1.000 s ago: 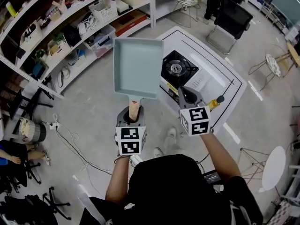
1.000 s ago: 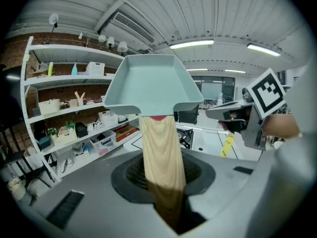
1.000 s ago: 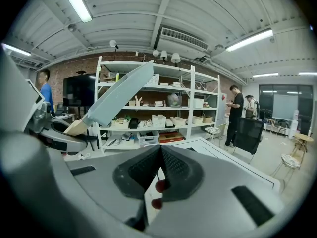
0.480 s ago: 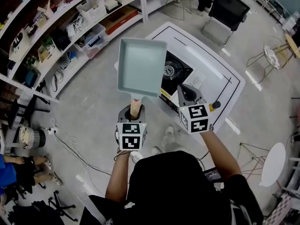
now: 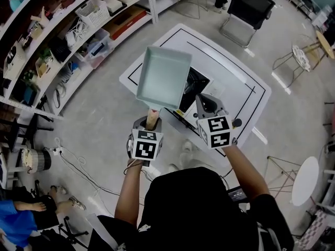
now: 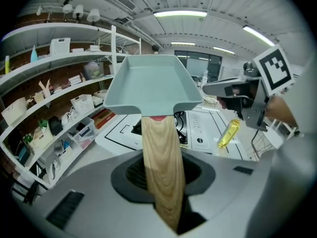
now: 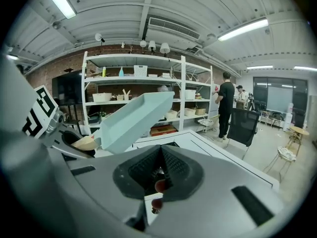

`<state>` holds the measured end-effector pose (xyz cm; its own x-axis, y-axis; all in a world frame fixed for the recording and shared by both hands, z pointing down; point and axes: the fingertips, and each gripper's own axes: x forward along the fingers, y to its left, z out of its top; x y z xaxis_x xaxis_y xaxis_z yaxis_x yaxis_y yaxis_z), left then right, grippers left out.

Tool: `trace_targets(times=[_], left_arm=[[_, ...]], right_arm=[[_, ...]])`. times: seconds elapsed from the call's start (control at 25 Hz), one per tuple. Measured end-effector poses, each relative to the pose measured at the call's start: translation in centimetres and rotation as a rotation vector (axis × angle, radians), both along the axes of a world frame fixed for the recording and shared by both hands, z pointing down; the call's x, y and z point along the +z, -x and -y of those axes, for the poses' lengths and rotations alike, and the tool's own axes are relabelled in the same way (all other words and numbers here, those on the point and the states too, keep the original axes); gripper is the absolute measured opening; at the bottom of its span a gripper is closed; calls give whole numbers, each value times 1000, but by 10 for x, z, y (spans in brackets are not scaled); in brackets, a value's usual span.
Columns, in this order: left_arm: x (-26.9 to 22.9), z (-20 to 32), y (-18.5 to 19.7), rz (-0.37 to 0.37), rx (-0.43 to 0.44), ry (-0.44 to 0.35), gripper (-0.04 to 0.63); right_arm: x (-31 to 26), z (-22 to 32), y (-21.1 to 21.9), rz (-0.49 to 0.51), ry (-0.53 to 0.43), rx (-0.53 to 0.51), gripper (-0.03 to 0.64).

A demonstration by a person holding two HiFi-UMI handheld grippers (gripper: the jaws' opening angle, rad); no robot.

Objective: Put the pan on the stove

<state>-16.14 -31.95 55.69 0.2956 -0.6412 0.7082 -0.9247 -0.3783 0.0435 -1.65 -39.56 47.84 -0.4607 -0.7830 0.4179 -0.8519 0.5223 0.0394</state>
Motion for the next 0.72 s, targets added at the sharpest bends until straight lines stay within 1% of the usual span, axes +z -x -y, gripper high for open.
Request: trace_targets(times=[0.16, 0.32, 0.48, 0.6, 0.72], left_arm=[[10, 13, -6, 32, 48, 57, 100], [23, 24, -9, 83, 87, 113, 101], [33, 28, -15, 89, 118, 164, 101], [39, 33, -16, 122, 150, 188, 100], [45, 37, -16, 133, 176, 223, 101]], right_arm=[[5, 6, -7, -4, 7, 5, 0], [9, 12, -12, -4, 16, 11, 0], [14, 17, -17, -4, 26, 18, 0], [15, 19, -17, -6, 32, 19, 0], [19, 22, -18, -5, 35, 22, 0]])
